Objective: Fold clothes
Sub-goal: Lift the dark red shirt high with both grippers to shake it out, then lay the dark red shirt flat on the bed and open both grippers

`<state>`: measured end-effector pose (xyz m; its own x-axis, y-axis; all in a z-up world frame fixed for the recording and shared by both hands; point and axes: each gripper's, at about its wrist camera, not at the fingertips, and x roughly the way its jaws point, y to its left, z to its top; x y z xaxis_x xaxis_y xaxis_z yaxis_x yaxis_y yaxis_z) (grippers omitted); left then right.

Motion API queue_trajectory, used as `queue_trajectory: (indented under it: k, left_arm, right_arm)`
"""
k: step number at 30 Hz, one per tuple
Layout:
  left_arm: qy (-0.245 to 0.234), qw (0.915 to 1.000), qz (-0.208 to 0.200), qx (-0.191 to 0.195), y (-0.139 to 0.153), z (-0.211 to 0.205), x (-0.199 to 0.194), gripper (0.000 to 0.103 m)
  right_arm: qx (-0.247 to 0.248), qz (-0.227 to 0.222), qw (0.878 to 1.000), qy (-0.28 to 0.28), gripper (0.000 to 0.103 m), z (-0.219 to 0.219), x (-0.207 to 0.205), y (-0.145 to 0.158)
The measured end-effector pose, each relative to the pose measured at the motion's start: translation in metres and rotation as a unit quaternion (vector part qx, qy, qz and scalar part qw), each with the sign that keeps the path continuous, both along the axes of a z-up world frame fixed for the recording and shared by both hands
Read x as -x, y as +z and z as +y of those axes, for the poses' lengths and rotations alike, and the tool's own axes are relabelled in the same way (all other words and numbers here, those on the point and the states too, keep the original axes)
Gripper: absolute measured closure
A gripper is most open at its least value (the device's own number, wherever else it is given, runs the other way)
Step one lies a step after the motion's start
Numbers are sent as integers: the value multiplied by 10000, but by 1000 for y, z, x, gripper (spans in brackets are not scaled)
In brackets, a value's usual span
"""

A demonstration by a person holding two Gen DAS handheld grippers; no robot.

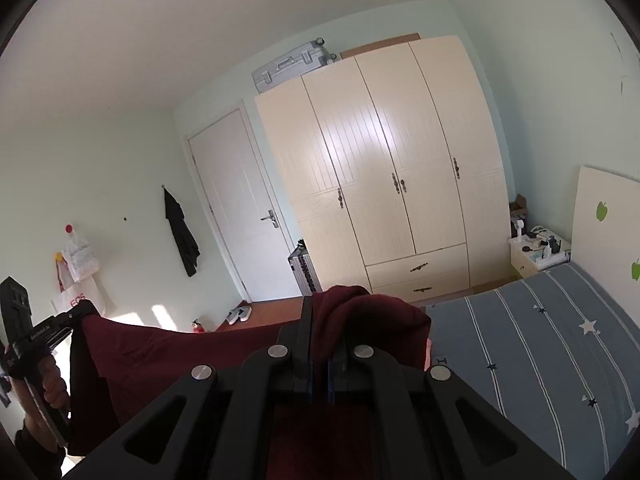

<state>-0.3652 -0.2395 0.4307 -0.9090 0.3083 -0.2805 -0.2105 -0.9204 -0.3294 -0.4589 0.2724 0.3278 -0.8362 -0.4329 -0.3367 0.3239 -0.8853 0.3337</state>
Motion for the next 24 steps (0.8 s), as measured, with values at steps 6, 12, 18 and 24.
queue_trajectory:
  k: [6, 12, 18, 24]
  left_arm:
    - [246, 9967, -768, 44, -92, 18, 111, 100]
    - [581, 9934, -989, 47, -104, 36, 208, 100]
    - [509, 9984, -156, 205, -33, 43, 205, 100]
    - [188, 9993, 136, 290, -47, 37, 111, 100]
  right_arm:
    - [-199, -662, 9973, -257, 100, -3, 92, -59]
    - [-341, -868, 9936, -631, 100, -15, 183, -85]
    - [-187, -43, 9965, -818, 100, -9, 194, -9]
    - [-167, 710, 9945, -751, 100, 10, 116, 18]
